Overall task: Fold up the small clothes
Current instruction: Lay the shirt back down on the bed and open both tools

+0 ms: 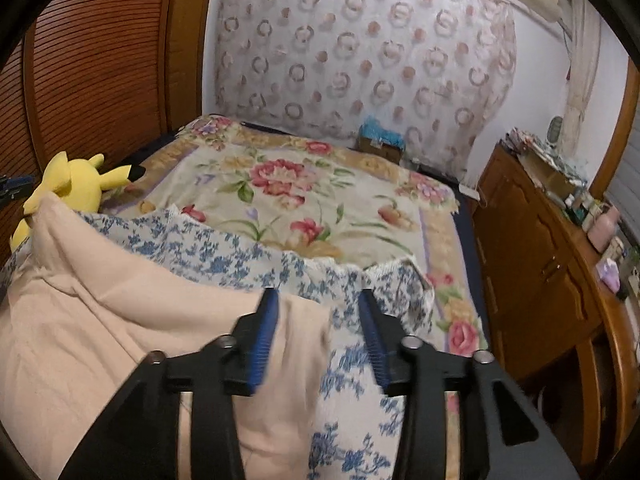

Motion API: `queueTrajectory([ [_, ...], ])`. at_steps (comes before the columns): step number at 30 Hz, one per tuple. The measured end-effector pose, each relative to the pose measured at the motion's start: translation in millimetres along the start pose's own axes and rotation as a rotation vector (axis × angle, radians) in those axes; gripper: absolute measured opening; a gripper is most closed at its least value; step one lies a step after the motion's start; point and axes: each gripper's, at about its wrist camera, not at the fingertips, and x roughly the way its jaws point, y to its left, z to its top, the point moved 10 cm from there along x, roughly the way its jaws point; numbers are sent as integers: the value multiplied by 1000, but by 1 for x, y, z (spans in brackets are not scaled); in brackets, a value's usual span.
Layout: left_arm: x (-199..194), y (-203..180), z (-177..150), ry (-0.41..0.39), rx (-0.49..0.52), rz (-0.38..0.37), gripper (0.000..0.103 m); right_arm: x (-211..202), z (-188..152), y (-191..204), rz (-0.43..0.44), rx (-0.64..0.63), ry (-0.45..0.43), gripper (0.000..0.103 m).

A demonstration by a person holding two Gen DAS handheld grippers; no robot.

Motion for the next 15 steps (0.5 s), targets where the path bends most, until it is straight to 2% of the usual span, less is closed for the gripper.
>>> queueTrajectory([
  [1,-2,0,-4,11,-8,-12,49,-1,-3,-1,-5,6,7,52],
  [3,-5,-1,-14,35,-22,-26,70,-10,-14,2,4,19,15,53],
  [5,-9,-4,-23,47,-30,-38,78,-18,-29,8,27,37,21,53],
  [8,-18,-13,-42,70,-26,-48,79,-30,-50,18,61,56,34,53],
  [11,-26,-19,-60,75,-28,-25,79,-48,-70,31,99,65,45,53],
  [15,-28,-28,-86,107,-43,-43,79,-59,-96,46,137,70,76,53],
])
